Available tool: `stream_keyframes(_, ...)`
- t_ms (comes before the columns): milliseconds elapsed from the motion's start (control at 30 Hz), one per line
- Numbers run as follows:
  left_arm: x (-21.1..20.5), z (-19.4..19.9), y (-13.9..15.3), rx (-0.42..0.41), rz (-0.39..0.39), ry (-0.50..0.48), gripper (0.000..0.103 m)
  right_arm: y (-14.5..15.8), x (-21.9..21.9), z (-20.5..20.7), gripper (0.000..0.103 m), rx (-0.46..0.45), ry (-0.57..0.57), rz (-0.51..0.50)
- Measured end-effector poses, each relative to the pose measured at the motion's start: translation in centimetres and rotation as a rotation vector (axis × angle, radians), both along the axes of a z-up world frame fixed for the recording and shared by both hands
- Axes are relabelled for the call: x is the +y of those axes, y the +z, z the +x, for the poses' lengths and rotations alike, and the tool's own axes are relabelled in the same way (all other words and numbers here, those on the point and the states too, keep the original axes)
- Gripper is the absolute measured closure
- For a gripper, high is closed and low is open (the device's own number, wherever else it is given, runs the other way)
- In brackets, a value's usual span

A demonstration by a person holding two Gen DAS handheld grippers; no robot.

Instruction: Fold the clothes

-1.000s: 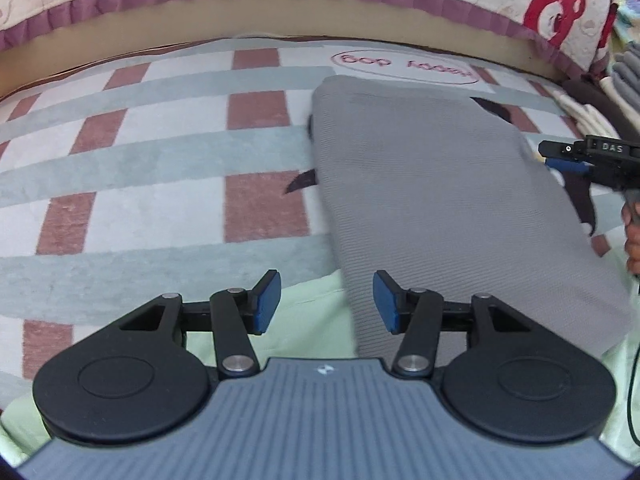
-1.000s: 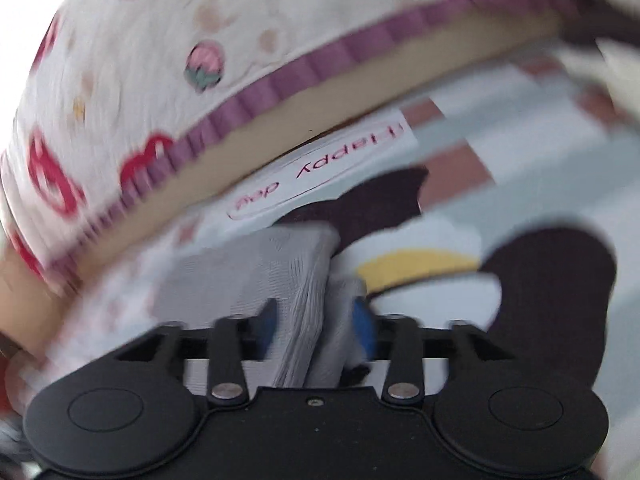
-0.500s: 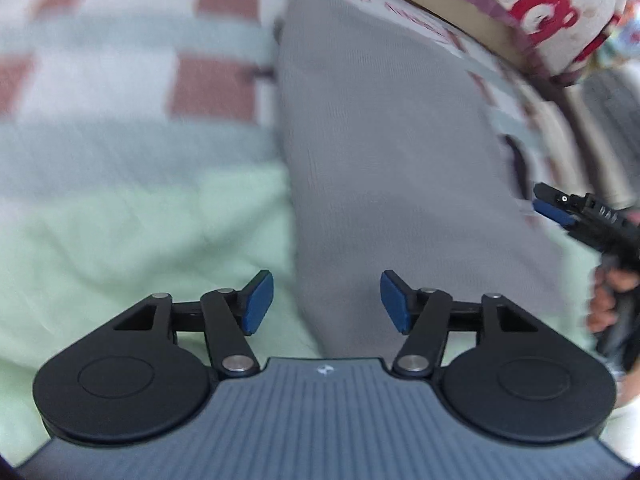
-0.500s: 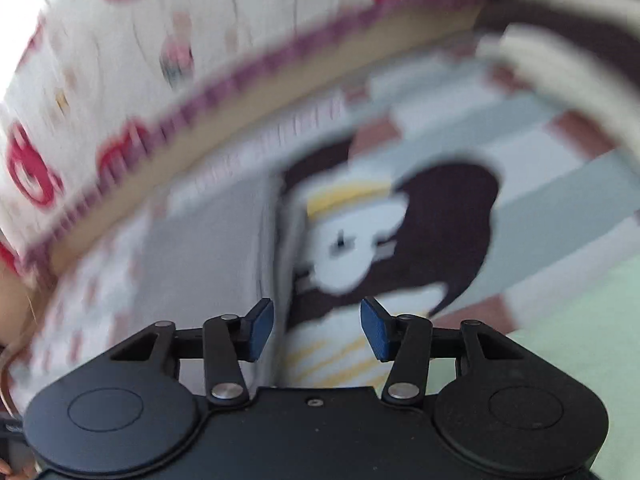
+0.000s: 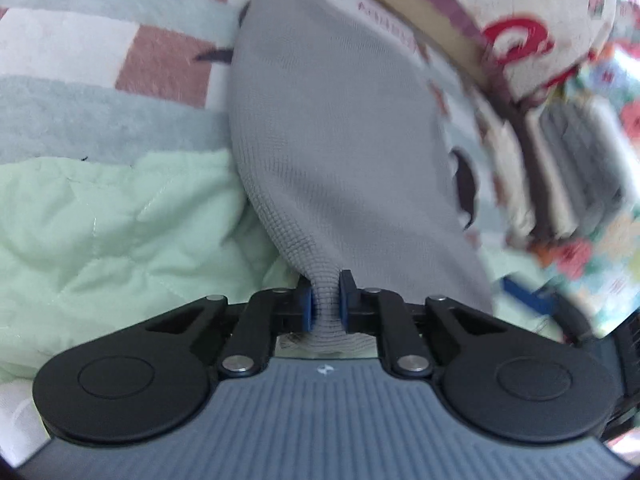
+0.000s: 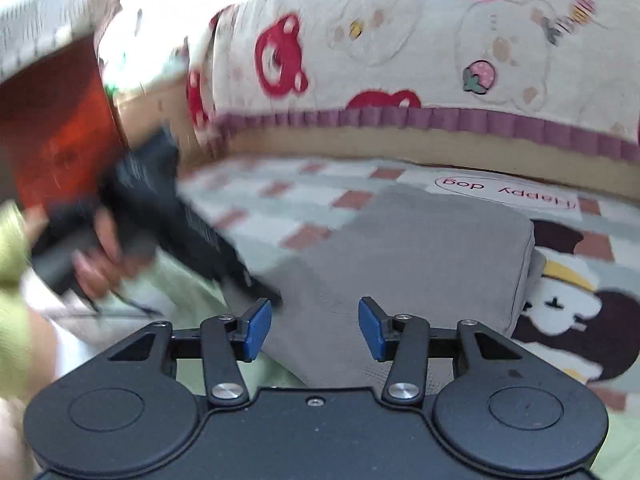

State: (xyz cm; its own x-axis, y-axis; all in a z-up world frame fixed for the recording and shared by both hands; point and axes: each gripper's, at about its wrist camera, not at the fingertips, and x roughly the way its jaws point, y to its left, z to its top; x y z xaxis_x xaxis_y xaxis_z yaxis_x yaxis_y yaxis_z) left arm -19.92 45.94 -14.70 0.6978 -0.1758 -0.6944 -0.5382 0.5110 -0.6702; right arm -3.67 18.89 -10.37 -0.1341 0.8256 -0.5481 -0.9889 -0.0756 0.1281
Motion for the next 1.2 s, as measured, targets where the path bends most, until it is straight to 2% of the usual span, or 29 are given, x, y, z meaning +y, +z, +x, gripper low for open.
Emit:
stream_keyframes(67,0.6,-0.1,0.6,-0.036,-0.028,0.024,0.092,-0.6,1.1,-1.8,0.048,-0.136,0.056,-0.042)
stream_keyframes(100,0.8,0.0,0.9,-0.043,-0.039,0.03,0.092,-0.9,1.6,-2.6,0.044,-0.209,0.079,-0.062)
stream_keyframes(200,1.1,0.8,1.5,-0.053,-0.048,0.036,0.092,-2.0,2.7,-4.1,0.037,-0.388,0.104,-0.096)
stream_keyframes(333,1.8,1.3,2.3,-0.082,-0.056,0.044,0.092,-3.8,4.1,-4.1,0.037,-0.487,0.084,-0.168)
stream_keyframes(433,2.0,1.6,2.6,-0.082,-0.055,0.043,0.092,-4.4,4.1,-4.8,0.037,-0.547,0.1,-0.165)
stream_keyframes(533,1.9,1.6,2.8,-0.067,-0.037,0.035,0.092,-5.2,4.1,-5.2,0.05,-0.649,0.082,-0.145)
stream_keyframes(600,1.8,1.3,2.9,-0.065,-0.025,0.034,0.092,-4.8,3.9,-4.8,0.082,-0.637,0.07,-0.118)
stream_keyframes(667,1.4,1.0,3.7,-0.064,0.057,0.008,0.09,-3.9,3.8,-4.2,0.083,-0.577,0.054,-0.092)
stream_keyframes(733,-0.8,1.4,5.6,-0.02,0.295,-0.105,0.086,-3.0,3.9,-3.3,0.084,-0.514,0.036,-0.075)
stream_keyframes(800,-3.9,1.9,7.6,0.05,0.569,-0.254,0.07,-2.4,4.2,-2.2,0.084,-0.433,0.021,-0.073)
stream_keyframes(833,-4.9,2.0,8.1,0.059,0.64,-0.297,0.057,-2.3,4.4,-1.6,0.084,-0.396,0.016,-0.071)
stream_keyframes(933,-7.3,1.9,8.8,0.044,0.795,-0.399,0.051,-1.9,5.2,-0.2,0.084,-0.317,0.004,-0.067)
stream_keyframes(1033,-9.3,2.4,9.0,0.045,0.933,-0.481,0.047,-1.7,6.0,0.8,0.084,-0.283,-0.003,-0.076)
stream_keyframes(1133,-10.8,3.1,9.5,0.02,0.974,-0.526,0.044,-1.1,6.9,1.5,0.084,-0.275,0.008,-0.099)
stream_keyframes(1200,-12.0,3.6,9.6,0.004,1.071,-0.566,0.043,-0.8,7.6,2.1,0.084,-0.25,0.016,-0.119)
